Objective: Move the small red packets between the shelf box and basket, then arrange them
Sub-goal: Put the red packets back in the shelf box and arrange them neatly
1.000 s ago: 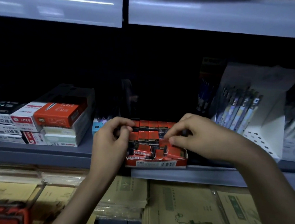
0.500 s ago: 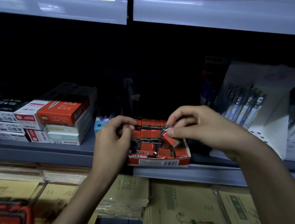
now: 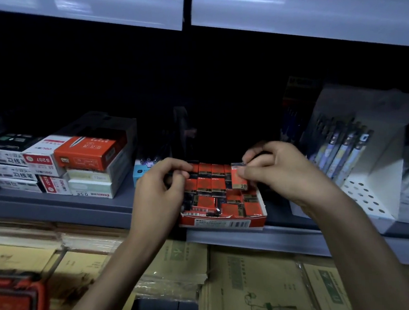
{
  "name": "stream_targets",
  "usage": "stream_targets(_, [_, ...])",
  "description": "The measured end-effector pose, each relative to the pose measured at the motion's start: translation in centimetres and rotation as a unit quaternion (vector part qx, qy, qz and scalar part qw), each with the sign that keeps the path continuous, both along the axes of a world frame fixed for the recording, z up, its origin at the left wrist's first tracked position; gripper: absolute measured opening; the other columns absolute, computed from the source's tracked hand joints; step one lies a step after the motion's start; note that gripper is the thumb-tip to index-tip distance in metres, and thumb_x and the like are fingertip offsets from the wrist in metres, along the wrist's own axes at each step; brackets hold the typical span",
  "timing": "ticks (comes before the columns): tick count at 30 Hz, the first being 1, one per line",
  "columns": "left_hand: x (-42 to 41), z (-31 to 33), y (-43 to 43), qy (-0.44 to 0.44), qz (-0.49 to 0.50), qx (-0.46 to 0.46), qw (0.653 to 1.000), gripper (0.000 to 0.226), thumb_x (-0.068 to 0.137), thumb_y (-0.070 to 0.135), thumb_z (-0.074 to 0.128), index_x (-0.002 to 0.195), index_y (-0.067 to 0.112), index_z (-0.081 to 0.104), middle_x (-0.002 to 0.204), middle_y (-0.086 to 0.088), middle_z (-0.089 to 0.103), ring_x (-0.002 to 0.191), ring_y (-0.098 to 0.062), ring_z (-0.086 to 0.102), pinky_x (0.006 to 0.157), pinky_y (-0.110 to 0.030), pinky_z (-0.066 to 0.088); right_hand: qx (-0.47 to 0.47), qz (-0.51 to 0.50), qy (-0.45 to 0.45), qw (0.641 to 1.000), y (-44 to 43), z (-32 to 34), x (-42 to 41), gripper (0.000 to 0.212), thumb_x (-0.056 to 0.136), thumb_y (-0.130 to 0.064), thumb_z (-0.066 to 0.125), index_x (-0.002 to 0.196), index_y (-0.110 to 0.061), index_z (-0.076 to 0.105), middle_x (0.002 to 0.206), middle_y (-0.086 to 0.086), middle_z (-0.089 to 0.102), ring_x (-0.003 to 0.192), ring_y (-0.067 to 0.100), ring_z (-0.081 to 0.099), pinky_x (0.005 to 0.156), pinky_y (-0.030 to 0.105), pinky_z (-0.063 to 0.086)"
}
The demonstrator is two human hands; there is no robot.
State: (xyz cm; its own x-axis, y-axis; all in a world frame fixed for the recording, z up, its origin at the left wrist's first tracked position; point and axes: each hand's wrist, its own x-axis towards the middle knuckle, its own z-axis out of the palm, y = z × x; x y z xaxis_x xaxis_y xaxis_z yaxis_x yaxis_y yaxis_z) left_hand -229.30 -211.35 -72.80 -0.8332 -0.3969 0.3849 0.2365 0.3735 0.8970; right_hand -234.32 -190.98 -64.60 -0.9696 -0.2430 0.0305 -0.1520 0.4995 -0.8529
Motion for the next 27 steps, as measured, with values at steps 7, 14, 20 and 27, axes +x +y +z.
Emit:
stream_targets(7, [-0.1,0.0,-0.1,0.000,0.001,0.001,1.000,0.022,0.100,0.016,0.057,0.093,0.030,0.071,0.085,0.007,0.073,0.079,-0.011,0.070,0.065,-0.046,0.060,0.086,0.008,0.039,0.996,-0.7,-1.4,-0.3,0.014,0.085,-0.018,0.081,0.091,-0.027,0.072,0.080,-0.001,0.075,0.081,0.014,0.072,0.077,0.034,0.059])
stream_targets(14, [-0.2,-0.1,-0.2,0.001,0.001,-0.009,1.000,0.023,0.101,0.016,0.057,0.091,0.032,0.071,0.084,0.009,0.073,0.078,-0.009,0.069,0.064,-0.046,0.060,0.139,-0.007,0.088,0.986,-0.7,-1.7,-0.4,0.013,0.082,-0.018,0.084,0.088,-0.026,0.075,0.080,-0.004,0.068,0.061,0.001,0.061,0.057,0.013,0.046])
stream_targets(20, [-0.2,-0.2,-0.3,0.002,-0.005,-0.008,1.000,0.022,0.101,0.017,0.057,0.093,0.032,0.070,0.088,0.011,0.072,0.080,-0.005,0.069,0.059,-0.032,0.058,0.195,-0.007,0.135,0.971,-0.8,-2.1,-0.3,0.016,0.083,-0.026,0.083,0.098,-0.024,0.077,0.080,-0.009,0.068,0.063,0.001,0.058,0.060,0.013,0.041])
stream_targets(27, [-0.2,-0.2,-0.2,0.004,-0.006,-0.004,1.000,0.023,0.101,0.016,0.057,0.092,0.032,0.071,0.087,0.010,0.073,0.079,-0.006,0.069,0.058,-0.026,0.054,0.218,0.007,0.149,0.965,-0.9,-2.1,0.3,0.007,0.083,-0.023,0.084,0.086,-0.026,0.078,0.075,-0.013,0.070,0.072,-0.002,0.064,0.068,0.018,0.052])
